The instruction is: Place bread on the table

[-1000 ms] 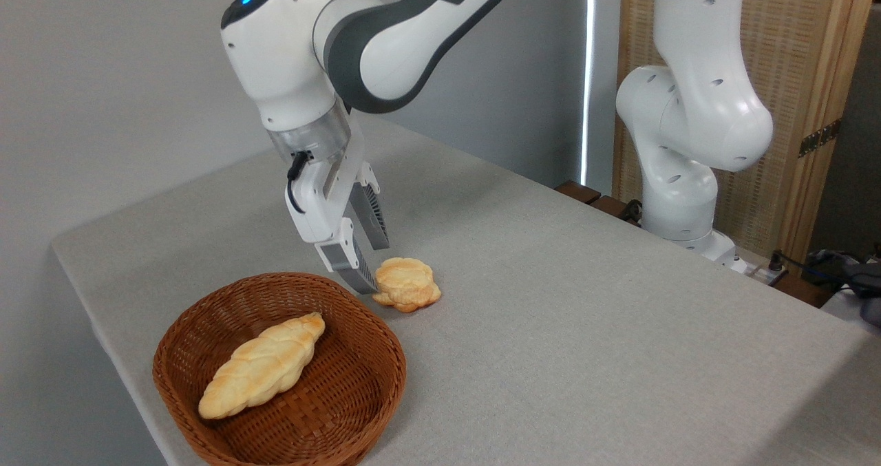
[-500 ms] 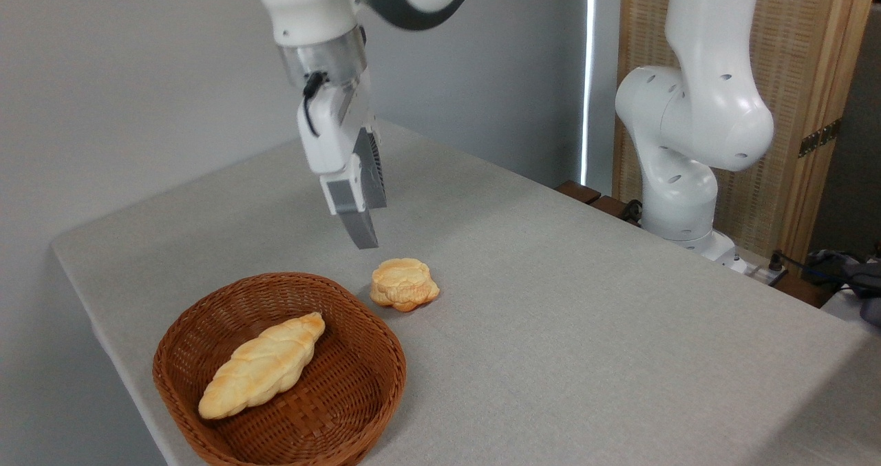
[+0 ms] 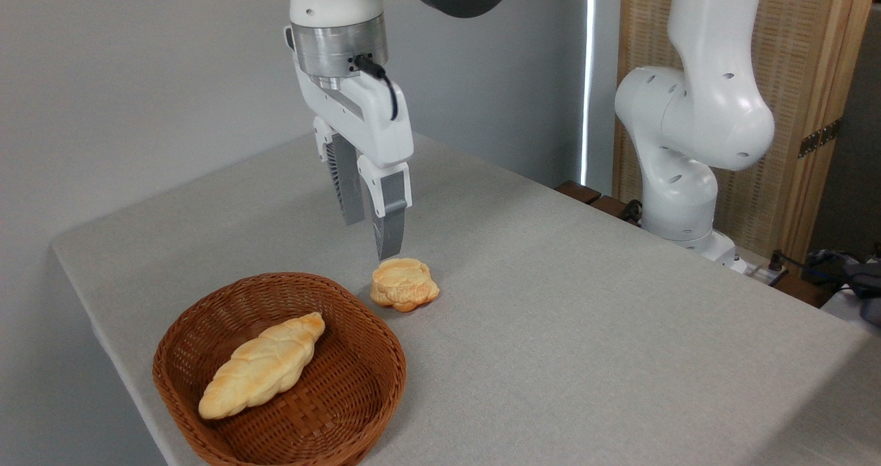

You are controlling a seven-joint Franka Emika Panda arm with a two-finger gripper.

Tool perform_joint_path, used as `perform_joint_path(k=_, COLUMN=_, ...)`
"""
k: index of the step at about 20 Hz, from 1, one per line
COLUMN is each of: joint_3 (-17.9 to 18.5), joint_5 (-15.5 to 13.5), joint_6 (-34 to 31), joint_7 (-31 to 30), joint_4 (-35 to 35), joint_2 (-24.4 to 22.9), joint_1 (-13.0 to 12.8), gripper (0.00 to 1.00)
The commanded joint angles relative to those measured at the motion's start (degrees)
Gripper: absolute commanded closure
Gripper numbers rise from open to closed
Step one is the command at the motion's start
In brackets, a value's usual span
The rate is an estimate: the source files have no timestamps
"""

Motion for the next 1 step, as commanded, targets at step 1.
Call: perform_joint_path(k=1, joint_3=0.72, joint_5=0.36, joint_6=1.14, joint_7=-6.13, joint_4=0.81, joint_2=0.43, joint_1=0.04, gripper=0.0)
